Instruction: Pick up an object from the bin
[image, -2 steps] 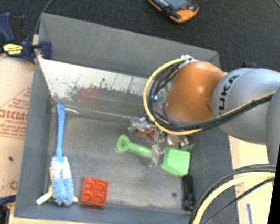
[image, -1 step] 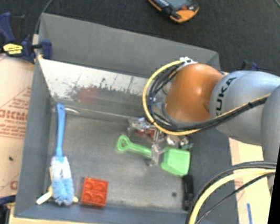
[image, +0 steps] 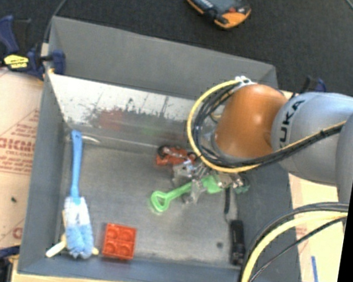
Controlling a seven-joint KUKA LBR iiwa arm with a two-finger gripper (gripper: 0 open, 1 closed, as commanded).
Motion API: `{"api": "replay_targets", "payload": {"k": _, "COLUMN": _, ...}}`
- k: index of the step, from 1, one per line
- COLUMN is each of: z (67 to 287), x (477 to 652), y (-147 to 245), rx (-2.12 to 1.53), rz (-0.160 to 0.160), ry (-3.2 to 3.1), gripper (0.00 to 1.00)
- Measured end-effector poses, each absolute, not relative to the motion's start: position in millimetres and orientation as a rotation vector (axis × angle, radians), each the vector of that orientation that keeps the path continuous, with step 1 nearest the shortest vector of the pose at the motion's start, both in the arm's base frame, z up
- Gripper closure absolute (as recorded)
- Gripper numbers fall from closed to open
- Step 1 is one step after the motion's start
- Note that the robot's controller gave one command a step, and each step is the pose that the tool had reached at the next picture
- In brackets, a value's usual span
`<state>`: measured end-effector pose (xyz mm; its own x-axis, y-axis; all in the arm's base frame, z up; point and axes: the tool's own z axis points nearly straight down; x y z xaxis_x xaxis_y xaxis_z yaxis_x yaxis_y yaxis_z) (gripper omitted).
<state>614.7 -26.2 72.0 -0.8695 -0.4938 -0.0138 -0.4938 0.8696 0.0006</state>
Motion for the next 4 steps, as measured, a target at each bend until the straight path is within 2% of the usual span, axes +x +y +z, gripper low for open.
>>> {"api": "replay_targets", "payload": {"k": 3, "z": 75.8, "x": 618.3, "y": -40.9, "rx": -0.798, "rz": 0.003, "ry": 3.017, "gripper": 1.00}}
{"api": "replay_targets", "payload": {"k": 4, "z": 77.9, "x": 614.2, "y": -51.3, "rx": -0.788, "rz": 0.006, "ry": 3.022, "gripper": 1.00}}
